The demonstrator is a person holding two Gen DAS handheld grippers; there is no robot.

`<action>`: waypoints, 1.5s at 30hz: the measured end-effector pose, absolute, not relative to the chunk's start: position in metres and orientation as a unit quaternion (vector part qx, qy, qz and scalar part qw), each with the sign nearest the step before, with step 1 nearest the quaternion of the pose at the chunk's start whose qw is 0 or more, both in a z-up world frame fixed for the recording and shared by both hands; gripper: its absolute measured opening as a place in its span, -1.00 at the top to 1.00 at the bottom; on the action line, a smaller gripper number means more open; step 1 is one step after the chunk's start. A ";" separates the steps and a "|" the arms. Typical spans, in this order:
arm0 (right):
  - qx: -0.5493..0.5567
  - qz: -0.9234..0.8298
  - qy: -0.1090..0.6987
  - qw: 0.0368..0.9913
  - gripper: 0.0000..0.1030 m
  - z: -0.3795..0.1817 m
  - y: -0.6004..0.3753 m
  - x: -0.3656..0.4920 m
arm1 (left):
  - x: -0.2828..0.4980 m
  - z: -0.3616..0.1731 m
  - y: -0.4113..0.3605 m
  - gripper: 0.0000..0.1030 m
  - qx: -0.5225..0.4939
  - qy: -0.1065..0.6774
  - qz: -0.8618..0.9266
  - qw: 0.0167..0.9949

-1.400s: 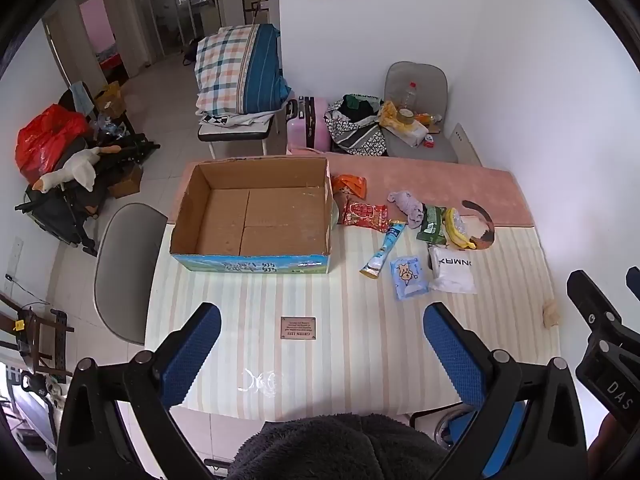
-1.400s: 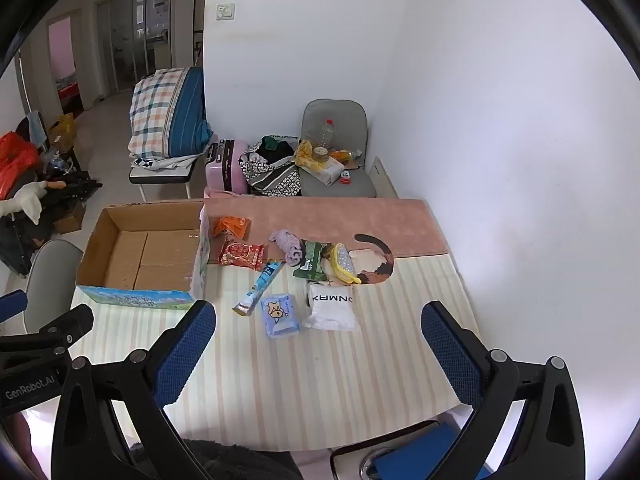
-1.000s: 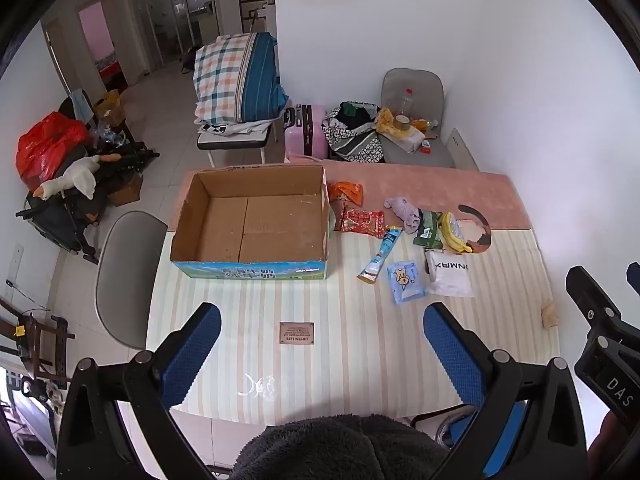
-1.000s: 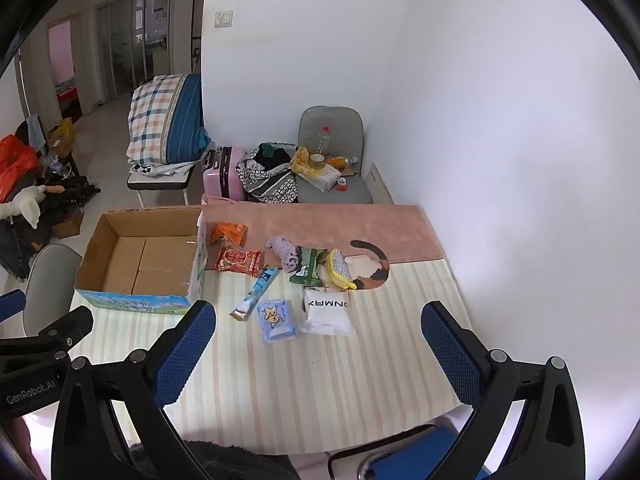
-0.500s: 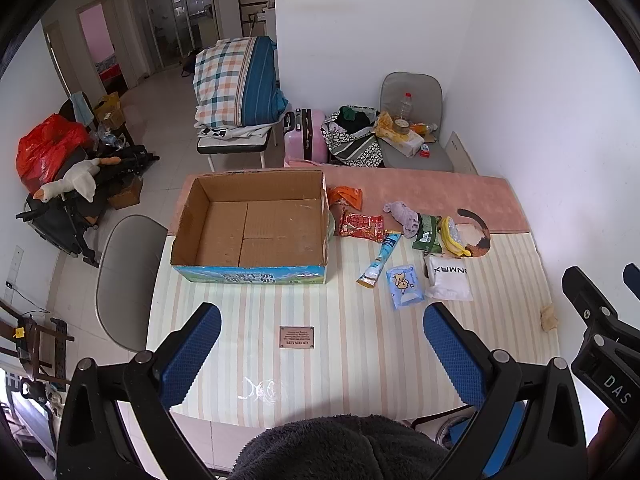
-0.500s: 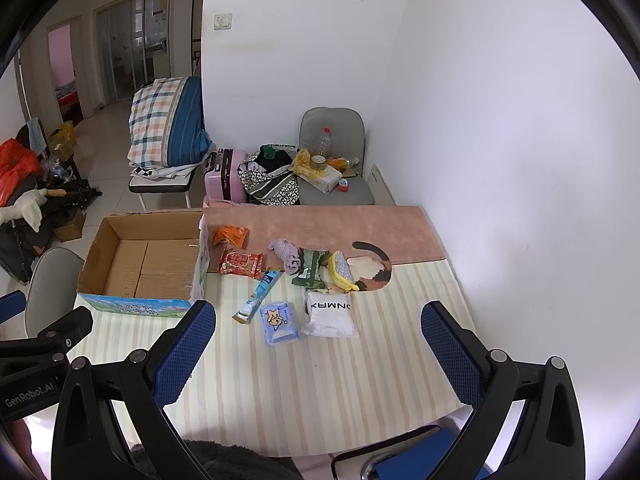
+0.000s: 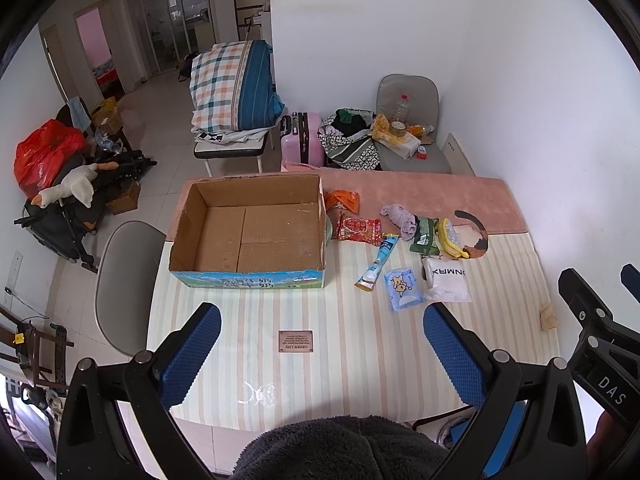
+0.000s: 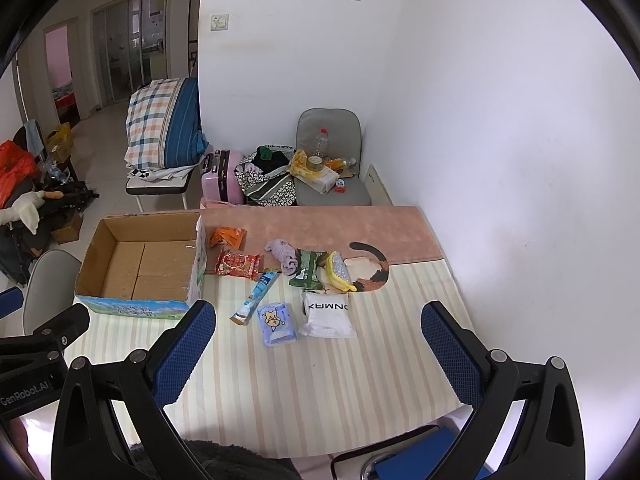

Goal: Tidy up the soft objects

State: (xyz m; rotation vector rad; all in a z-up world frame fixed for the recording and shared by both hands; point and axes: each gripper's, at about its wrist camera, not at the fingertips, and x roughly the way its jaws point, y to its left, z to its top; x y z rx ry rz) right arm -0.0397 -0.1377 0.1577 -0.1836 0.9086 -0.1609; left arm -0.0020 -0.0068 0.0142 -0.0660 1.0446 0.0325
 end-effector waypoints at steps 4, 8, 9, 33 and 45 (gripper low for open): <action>-0.090 -0.076 0.439 0.891 -1.00 0.157 -0.136 -0.039 | -0.002 0.015 -0.007 -1.00 -0.032 0.499 0.016 0.866; -0.089 -0.076 0.438 0.892 -1.00 0.160 -0.135 -0.039 | -0.002 0.015 -0.007 -1.00 -0.034 0.498 0.016 0.866; -0.088 -0.076 0.437 0.892 -1.00 0.160 -0.135 -0.039 | -0.002 0.016 -0.007 -1.00 -0.034 0.497 0.017 0.867; -0.082 -0.075 0.429 0.897 -1.00 0.166 -0.130 -0.039 | -0.002 0.022 -0.001 -1.00 -0.030 0.483 0.014 0.875; -0.080 -0.075 0.427 0.898 -1.00 0.169 -0.130 -0.037 | 0.002 0.025 -0.001 -1.00 -0.030 0.479 0.014 0.877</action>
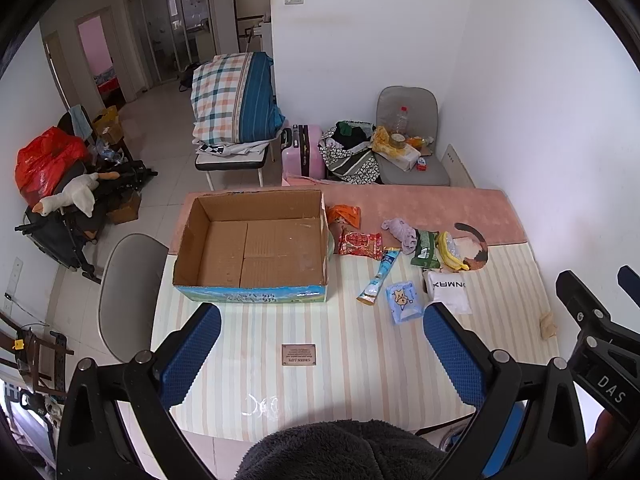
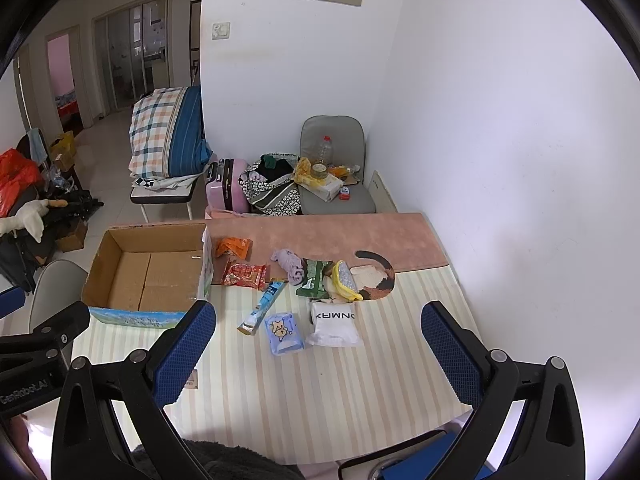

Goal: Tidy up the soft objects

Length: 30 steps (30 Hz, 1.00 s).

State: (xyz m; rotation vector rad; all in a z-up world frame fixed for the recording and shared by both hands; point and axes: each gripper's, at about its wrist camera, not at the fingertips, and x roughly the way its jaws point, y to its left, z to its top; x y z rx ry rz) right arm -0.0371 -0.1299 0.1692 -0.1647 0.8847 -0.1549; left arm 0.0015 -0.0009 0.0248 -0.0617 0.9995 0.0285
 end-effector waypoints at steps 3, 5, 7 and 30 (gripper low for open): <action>-0.079 -0.074 0.428 0.897 -1.00 0.168 -0.130 -0.035 | 0.003 0.025 -0.001 -1.00 -0.029 0.479 0.014 0.877; -0.079 -0.072 0.428 0.898 -1.00 0.168 -0.130 -0.034 | 0.002 0.025 -0.001 -1.00 -0.028 0.479 0.014 0.877; -0.077 -0.071 0.428 0.898 -1.00 0.168 -0.130 -0.032 | 0.001 0.025 0.000 -1.00 -0.029 0.478 0.014 0.878; 0.034 -0.104 0.653 0.749 -1.00 -0.073 -0.280 0.141 | 0.198 -0.143 -0.066 -1.00 0.040 0.601 -0.028 0.797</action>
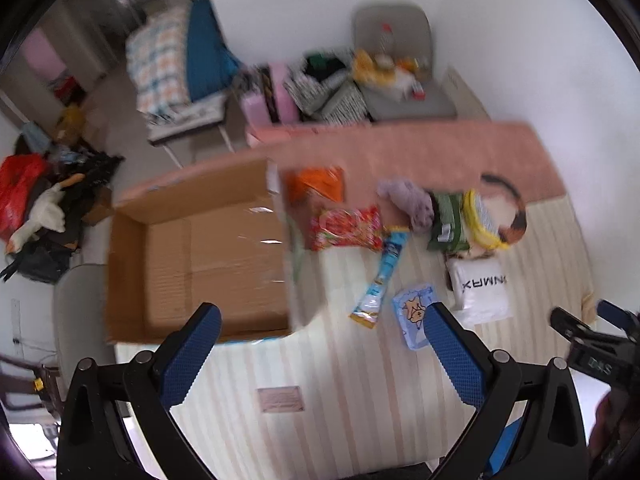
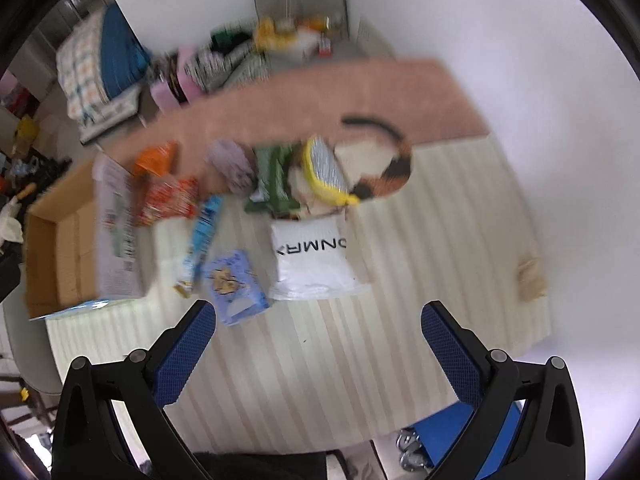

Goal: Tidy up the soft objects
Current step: 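Grasp the blue cartoon pack with the left tool while the right tool grasps the white ONMAX pouch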

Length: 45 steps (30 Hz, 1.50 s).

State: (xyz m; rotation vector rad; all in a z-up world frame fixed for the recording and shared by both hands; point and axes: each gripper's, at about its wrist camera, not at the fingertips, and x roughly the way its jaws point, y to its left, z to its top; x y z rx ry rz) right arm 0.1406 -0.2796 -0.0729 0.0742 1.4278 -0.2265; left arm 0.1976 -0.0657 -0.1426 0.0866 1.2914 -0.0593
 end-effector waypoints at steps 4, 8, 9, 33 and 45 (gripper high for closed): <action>0.046 -0.096 0.702 0.704 -1.00 -0.159 -0.305 0.182 | 0.235 -0.217 -0.096 -0.99 0.048 0.677 -0.054 0.732; 0.046 -0.080 0.745 0.661 -1.00 -0.231 -0.311 0.205 | 0.248 -0.280 -0.120 -0.98 0.015 0.737 -0.072 0.672; 0.046 -0.078 0.752 0.653 -1.00 -0.244 -0.312 0.208 | 0.247 -0.295 -0.124 -0.97 0.001 0.752 -0.069 0.655; 0.100 -0.083 0.794 0.594 -0.80 -0.342 -0.372 0.188 | 0.228 -0.417 -0.176 -0.58 -0.094 0.838 -0.032 0.537; 0.112 -0.093 0.793 0.592 -0.50 -0.366 -0.364 0.182 | 0.204 -0.378 -0.166 0.23 -0.048 0.817 -0.038 0.574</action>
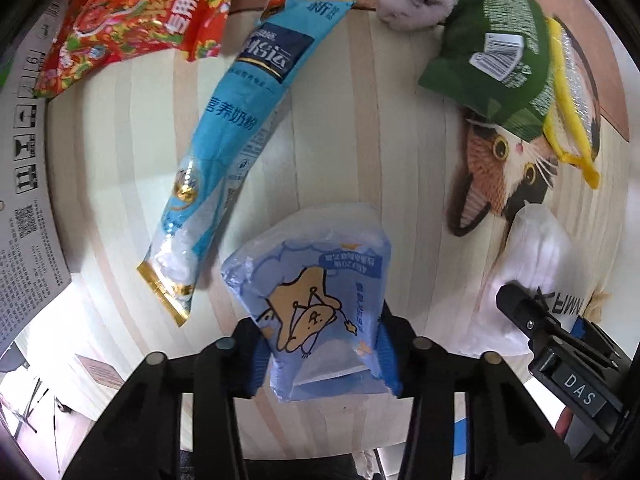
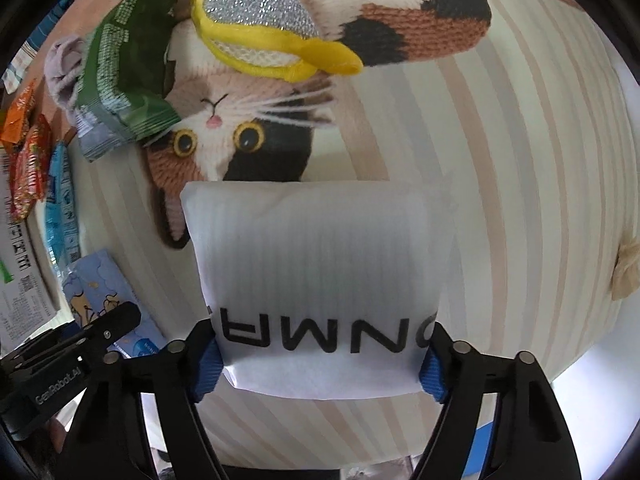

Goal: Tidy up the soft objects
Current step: 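Grasp the blue cartoon pack with the left tool while the right tool grasps the white ONMAX pouch, then carry both packs into the cardboard box and open both tools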

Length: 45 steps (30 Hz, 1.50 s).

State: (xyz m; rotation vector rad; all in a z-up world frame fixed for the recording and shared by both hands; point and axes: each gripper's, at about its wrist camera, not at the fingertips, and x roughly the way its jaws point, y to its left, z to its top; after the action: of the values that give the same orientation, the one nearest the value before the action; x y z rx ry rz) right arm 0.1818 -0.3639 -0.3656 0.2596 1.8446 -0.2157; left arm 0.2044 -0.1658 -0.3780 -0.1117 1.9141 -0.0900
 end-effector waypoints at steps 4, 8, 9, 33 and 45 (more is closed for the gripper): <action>0.112 -0.088 0.787 0.600 -0.46 -0.361 -0.358 0.164 | 0.193 -0.349 -0.162 0.25 -0.033 0.804 -0.044 0.593; 0.121 -0.081 0.780 0.608 -0.44 -0.356 -0.348 0.152 | 0.176 -0.322 -0.151 0.25 -0.040 0.795 -0.053 0.602; 0.122 -0.079 0.778 0.612 -0.43 -0.352 -0.345 0.150 | 0.172 -0.313 -0.145 0.25 -0.042 0.792 -0.056 0.606; 0.047 0.132 0.690 0.710 -0.43 -0.171 0.013 0.252 | 0.245 -0.156 0.159 0.25 -0.085 0.696 -0.007 0.713; -0.008 0.091 0.729 0.678 -0.43 -0.277 0.122 0.325 | 0.321 -0.278 0.222 0.24 -0.071 0.765 -0.043 0.638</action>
State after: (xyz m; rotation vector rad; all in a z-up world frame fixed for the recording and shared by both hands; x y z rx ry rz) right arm 0.3251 0.1217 -0.2773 -0.0182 1.6374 0.2041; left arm 0.3210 0.2225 -0.2784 -0.1628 1.7462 -0.0977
